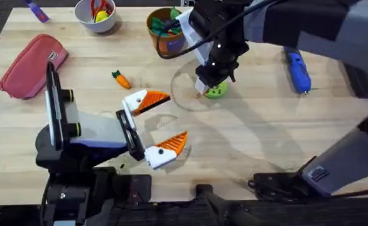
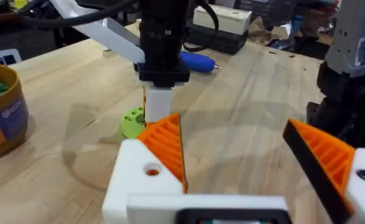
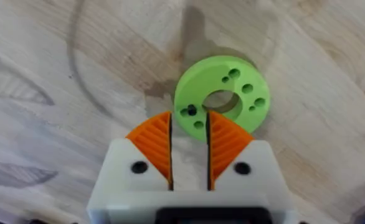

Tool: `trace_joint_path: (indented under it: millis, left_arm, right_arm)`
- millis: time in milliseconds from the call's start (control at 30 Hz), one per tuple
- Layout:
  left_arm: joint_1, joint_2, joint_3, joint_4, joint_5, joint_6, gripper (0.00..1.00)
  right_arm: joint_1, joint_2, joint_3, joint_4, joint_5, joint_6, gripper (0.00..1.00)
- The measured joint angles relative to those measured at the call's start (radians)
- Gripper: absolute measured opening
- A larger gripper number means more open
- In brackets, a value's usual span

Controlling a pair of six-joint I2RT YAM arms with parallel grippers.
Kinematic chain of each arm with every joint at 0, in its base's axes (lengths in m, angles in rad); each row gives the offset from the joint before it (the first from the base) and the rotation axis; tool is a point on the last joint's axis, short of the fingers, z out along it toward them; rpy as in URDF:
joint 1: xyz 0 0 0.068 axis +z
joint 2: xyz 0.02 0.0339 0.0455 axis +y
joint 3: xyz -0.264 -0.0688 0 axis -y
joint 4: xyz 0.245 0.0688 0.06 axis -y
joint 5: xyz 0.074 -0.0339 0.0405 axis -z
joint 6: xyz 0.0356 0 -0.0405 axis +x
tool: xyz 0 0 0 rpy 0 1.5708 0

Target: Pick up the gripper from the table and insert it into the empty holder that is missing its gripper. Then pick up a screw, insert it into the mounting hole, and use the screwdriver to tighten it. Finally, clean up the table by picking up the vegetable and placing it into the bucket.

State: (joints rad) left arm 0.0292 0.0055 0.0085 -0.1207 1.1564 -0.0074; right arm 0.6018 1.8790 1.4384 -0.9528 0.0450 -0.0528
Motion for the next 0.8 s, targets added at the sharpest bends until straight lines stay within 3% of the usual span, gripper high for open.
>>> trace_joint_path:
  millis: [333,667,800]
  left_arm:
    - [0.0,0.0,0.0,0.0,0.0,0.0,0.985]
    - [0.0,0.0,0.0,0.0,0.0,0.0,0.985]
    - [0.0,0.0,0.0,0.0,0.0,0.0,0.985]
  right_arm:
    - [0.0,0.041,0.001,0.011,0.018,0.0,0.268]
    - [-0.002,0.041,0.003,0.023,0.03,-0.001,0.05]
    - [-0.002,0.041,0.003,0.028,0.033,-0.004,0.013]
